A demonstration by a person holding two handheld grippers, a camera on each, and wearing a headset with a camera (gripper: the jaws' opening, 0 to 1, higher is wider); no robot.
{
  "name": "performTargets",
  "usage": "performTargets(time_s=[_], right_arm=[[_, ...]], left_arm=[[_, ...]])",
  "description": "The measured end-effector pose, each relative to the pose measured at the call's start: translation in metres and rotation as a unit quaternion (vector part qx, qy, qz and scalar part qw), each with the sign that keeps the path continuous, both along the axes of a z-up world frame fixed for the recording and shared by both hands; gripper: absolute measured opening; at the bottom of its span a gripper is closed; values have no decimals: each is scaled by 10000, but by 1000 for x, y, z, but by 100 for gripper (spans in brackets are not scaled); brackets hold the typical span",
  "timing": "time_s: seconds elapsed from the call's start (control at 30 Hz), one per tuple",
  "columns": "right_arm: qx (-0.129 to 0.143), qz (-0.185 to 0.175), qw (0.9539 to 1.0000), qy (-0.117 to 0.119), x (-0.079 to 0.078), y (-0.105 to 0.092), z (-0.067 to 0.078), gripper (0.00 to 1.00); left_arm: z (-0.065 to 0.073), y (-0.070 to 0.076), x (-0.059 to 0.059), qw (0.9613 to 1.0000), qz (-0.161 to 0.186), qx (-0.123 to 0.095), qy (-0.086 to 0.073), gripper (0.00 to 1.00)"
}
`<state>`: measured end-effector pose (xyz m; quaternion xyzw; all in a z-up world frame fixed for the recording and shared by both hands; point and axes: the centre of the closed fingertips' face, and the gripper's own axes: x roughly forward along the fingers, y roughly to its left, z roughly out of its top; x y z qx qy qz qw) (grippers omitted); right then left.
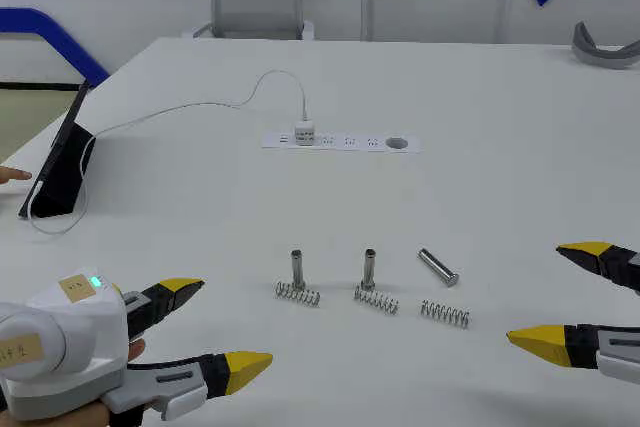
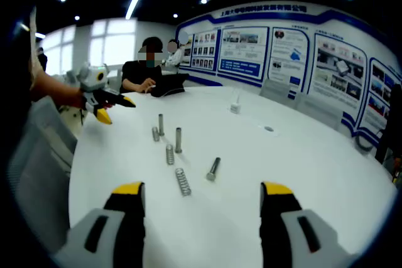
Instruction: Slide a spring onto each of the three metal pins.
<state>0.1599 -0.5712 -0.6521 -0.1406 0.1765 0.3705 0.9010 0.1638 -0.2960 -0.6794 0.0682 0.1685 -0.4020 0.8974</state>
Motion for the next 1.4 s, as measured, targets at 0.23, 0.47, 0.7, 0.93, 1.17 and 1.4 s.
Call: performTargets(time_s=[0.23,0.47,0.7,0.93,1.17,1.4], right_arm=[[-36,3,10000,-11,8,3,3,74],[-51,-27,10000,-36,16,4,7,73],[-73,-75,9999,-3,23,5,7,70],[-99,-173,9998,54,35,7,9,64],[-202,-218,9994,148,46,11,7,61],[-277,-297,9988,262,59,14,4,55]], left_arm=[[2,0,0,10000,12,-16,-14,74],[3,-1,0,10000,11,-32,-24,73],[2,-1,0,10000,19,-38,-10,73],[2,-2,-1,10000,9,-33,-10,73],[3,-3,0,10000,21,-42,-18,73],[1,-3,-1,10000,30,-33,-7,73]])
